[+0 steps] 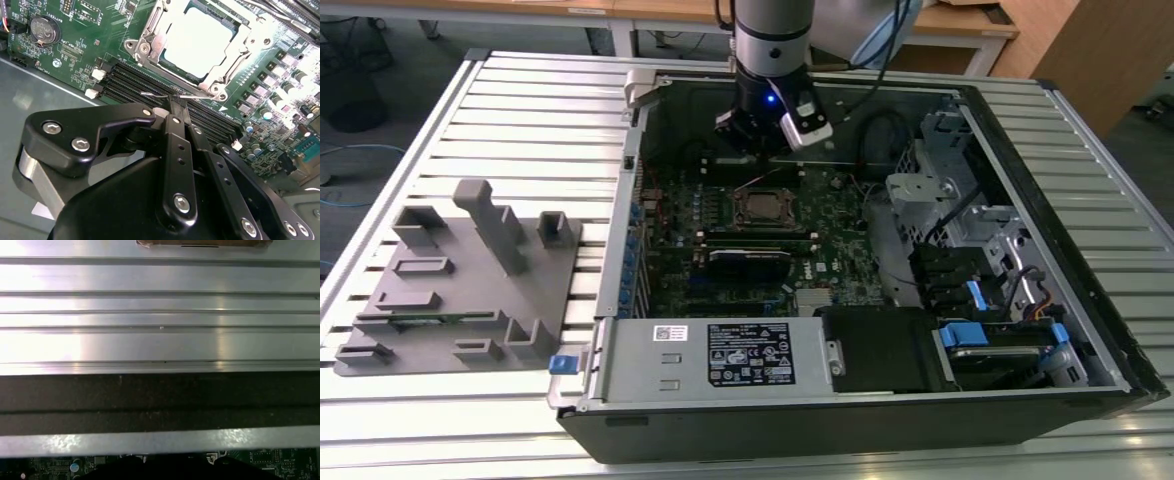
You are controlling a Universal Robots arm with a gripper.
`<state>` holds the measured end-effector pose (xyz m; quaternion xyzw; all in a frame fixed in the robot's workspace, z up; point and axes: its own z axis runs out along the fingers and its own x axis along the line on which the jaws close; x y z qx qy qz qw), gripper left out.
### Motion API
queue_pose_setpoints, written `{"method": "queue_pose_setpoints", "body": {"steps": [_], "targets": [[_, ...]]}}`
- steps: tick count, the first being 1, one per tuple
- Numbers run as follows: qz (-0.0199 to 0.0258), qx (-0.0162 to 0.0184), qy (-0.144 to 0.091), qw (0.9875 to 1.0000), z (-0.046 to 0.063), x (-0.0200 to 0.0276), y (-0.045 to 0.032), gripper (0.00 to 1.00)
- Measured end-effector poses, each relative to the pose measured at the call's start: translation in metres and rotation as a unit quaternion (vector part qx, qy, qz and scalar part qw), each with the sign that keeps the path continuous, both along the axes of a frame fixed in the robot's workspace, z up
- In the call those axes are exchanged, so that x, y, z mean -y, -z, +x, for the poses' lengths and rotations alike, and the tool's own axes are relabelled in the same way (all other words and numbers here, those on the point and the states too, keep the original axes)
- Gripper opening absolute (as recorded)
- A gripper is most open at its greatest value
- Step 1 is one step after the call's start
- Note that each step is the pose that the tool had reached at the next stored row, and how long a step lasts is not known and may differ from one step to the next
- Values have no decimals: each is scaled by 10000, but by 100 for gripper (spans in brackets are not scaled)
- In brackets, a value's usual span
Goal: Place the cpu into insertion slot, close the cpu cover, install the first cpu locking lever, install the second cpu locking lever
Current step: 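Install the first cpu locking lever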
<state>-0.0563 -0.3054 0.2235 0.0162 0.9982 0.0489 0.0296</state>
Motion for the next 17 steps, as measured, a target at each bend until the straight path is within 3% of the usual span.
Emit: {"method": "queue_pose_setpoints", "body": {"steps": [17], "targets": [[2, 0, 0, 10000, 36, 0, 44, 11]]}}
